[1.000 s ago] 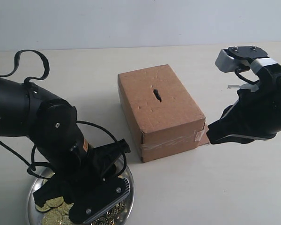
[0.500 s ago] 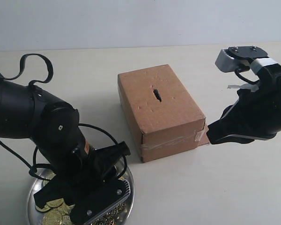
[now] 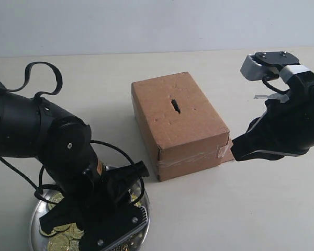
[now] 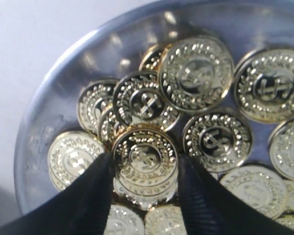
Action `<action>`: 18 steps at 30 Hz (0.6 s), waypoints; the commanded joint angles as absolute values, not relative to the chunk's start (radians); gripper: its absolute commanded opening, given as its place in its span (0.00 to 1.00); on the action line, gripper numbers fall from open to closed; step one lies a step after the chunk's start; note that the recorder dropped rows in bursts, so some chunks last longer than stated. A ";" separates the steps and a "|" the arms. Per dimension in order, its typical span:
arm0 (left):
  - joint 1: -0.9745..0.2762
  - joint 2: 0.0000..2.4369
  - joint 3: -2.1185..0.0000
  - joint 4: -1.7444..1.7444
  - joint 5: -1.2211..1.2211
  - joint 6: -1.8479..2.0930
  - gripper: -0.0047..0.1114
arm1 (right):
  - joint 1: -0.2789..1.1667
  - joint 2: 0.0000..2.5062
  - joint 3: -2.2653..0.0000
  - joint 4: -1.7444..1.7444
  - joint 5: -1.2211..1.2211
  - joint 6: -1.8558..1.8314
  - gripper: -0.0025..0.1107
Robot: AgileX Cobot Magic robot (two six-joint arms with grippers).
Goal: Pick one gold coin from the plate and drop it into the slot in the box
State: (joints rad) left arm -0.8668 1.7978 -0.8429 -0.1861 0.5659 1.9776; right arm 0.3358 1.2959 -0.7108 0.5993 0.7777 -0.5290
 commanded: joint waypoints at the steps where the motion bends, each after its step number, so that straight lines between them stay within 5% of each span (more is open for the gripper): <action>1: -0.896 1.816 -0.838 -0.201 0.549 1.981 0.44 | 0.338 1.289 -0.718 0.604 0.776 -0.537 0.02; 14: -0.896 1.825 -0.838 -0.201 0.547 1.981 0.44 | 0.338 1.289 -0.718 0.604 0.776 -0.537 0.02; 18: -0.896 1.825 -0.838 -0.201 0.547 1.981 0.37 | 0.338 1.289 -0.718 0.604 0.776 -0.537 0.02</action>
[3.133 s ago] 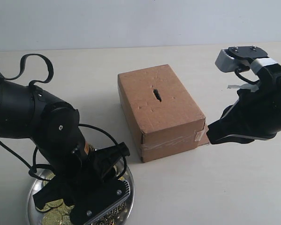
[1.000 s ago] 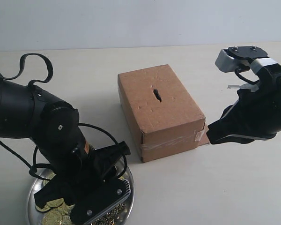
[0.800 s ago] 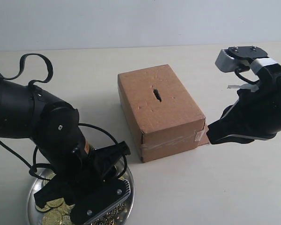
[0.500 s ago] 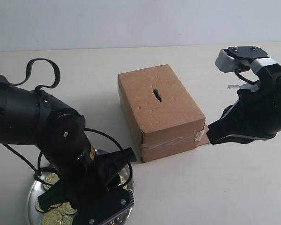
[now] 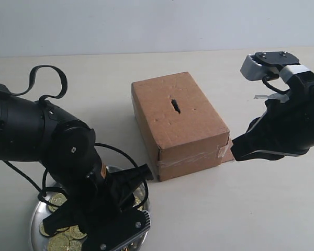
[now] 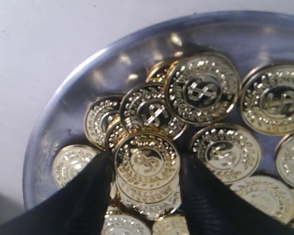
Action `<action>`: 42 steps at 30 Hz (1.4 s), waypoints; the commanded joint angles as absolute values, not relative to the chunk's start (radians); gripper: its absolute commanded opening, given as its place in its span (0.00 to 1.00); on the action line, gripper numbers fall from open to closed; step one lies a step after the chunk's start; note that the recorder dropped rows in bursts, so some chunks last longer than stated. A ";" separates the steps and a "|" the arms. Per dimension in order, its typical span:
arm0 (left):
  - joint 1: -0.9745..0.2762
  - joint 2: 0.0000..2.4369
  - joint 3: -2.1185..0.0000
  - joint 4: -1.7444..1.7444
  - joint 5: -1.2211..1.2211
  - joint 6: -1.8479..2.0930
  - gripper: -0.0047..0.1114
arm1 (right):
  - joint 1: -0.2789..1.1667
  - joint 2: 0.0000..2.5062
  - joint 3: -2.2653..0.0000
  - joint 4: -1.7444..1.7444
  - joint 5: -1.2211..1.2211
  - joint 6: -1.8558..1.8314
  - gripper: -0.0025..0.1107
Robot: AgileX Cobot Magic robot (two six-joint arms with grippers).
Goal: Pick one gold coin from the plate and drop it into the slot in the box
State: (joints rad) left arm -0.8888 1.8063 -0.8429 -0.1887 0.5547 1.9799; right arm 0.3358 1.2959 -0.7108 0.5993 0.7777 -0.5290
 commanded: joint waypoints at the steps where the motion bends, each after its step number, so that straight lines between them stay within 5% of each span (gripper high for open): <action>1: -0.896 1.825 -0.838 -0.201 0.547 1.981 0.35 | 0.338 1.289 -0.718 0.604 0.776 -0.537 0.02; 42: -0.896 1.702 -0.838 -0.185 0.535 1.802 0.31 | 0.338 1.267 -0.735 0.653 0.761 -0.590 0.02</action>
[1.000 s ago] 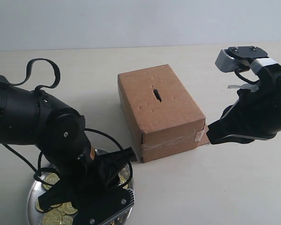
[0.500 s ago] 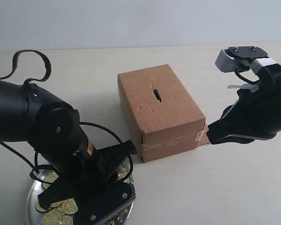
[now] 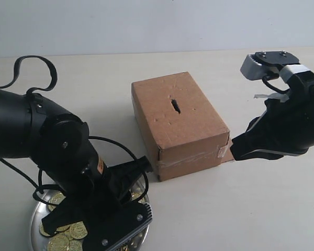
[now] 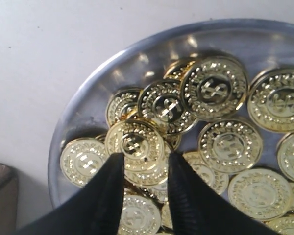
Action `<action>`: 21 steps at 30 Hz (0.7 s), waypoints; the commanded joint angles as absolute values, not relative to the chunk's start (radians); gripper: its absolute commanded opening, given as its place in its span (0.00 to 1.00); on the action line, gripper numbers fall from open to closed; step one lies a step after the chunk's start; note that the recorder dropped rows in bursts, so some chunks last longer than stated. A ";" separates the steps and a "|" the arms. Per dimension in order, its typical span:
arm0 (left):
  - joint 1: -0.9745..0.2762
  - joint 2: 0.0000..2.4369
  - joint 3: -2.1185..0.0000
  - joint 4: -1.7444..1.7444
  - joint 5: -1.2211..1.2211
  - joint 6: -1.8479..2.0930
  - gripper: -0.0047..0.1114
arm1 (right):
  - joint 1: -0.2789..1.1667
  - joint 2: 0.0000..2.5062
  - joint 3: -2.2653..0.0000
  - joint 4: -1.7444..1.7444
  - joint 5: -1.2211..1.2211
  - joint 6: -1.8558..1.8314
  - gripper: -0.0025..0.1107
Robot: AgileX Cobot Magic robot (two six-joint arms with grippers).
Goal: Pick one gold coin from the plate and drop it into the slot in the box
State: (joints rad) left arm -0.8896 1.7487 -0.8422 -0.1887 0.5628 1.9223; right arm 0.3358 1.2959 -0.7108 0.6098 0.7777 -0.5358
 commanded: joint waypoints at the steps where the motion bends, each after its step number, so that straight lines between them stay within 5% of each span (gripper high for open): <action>1: -0.896 1.674 -0.838 -0.179 0.513 1.741 0.30 | 0.338 1.250 -0.746 0.654 0.747 -0.609 0.02; 5: -0.873 1.524 -0.854 -0.162 0.487 1.460 0.24 | 0.338 1.124 -0.748 0.649 0.632 -0.630 0.02; 9: -0.815 1.315 -0.863 -0.182 0.569 1.075 0.04 | 0.338 0.952 -0.716 0.618 0.527 -0.630 0.02; 21: -0.768 0.701 -0.606 -0.726 0.509 0.911 0.04 | 0.338 0.319 -0.499 0.605 0.408 -0.505 0.02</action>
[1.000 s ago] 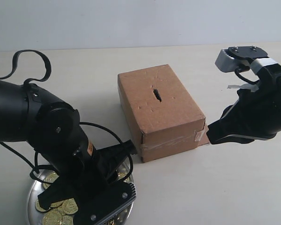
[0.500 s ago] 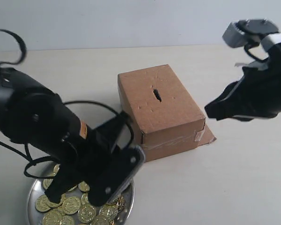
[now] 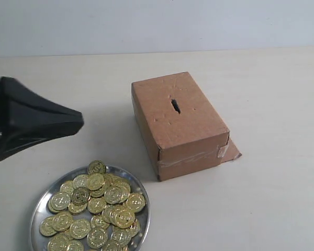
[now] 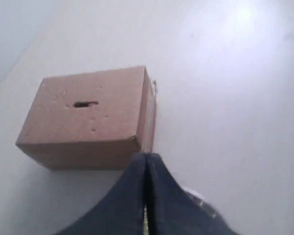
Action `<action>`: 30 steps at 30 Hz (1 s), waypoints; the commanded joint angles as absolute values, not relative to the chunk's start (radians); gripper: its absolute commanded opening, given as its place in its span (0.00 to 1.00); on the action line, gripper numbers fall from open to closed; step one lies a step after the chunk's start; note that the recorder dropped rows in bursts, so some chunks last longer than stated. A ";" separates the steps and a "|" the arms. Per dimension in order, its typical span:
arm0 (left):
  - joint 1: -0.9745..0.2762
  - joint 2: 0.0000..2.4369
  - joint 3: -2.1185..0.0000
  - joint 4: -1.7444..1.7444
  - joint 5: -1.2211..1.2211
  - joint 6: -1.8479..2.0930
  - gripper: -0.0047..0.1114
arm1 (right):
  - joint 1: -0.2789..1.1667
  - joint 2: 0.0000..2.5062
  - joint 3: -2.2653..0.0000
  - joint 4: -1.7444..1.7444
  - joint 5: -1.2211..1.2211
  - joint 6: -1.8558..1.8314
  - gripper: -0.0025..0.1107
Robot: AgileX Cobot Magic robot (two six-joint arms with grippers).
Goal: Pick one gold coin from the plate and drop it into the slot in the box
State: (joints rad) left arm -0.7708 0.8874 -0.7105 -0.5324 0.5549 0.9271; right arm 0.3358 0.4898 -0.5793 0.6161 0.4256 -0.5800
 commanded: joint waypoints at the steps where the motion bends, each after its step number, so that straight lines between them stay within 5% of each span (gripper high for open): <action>1: -0.768 0.659 -0.574 -0.763 0.499 0.911 0.04 | 0.338 0.271 -0.479 0.605 0.408 -0.486 0.02; 8: -0.768 0.360 -0.365 -0.911 0.462 0.911 0.04 | 0.338 0.002 -0.296 0.615 0.359 -0.330 0.02; 17: -0.768 0.103 -0.113 -1.007 0.359 0.911 0.04 | 0.336 0.000 -0.158 0.656 0.297 -0.289 0.02; 30: -0.768 0.036 0.000 -0.978 0.129 0.915 0.04 | 0.336 0.000 -0.037 0.666 0.230 -0.284 0.02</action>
